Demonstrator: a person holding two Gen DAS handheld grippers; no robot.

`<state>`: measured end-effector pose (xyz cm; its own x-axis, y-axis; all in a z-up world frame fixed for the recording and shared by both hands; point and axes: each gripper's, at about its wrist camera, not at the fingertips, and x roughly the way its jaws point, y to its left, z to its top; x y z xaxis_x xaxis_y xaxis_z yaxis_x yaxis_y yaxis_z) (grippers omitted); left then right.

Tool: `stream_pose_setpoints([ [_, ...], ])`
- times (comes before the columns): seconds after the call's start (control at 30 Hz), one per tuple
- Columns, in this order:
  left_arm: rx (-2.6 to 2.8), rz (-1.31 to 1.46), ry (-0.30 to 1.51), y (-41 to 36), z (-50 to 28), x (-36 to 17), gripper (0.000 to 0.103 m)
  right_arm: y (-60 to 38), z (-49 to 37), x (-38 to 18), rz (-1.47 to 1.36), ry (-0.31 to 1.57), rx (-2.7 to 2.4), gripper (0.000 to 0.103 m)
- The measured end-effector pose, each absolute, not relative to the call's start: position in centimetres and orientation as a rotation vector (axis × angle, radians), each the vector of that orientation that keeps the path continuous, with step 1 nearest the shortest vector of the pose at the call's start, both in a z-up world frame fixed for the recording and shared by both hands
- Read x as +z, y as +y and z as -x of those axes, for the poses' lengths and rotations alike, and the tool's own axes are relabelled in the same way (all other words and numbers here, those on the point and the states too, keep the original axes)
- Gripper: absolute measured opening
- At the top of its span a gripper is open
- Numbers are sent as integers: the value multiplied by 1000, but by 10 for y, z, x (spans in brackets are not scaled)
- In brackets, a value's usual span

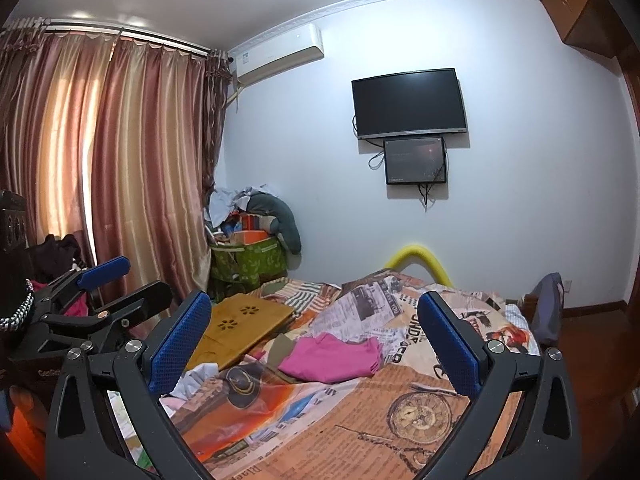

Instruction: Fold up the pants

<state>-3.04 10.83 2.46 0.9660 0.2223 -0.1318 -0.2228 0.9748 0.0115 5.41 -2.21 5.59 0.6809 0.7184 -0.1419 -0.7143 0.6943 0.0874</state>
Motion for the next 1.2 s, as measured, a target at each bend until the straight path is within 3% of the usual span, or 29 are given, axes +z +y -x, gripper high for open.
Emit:
stream_pose_setpoints([
  [1.2, 218, 7, 176, 113, 12, 15, 102, -28, -55, 52, -29, 204, 781, 103],
])
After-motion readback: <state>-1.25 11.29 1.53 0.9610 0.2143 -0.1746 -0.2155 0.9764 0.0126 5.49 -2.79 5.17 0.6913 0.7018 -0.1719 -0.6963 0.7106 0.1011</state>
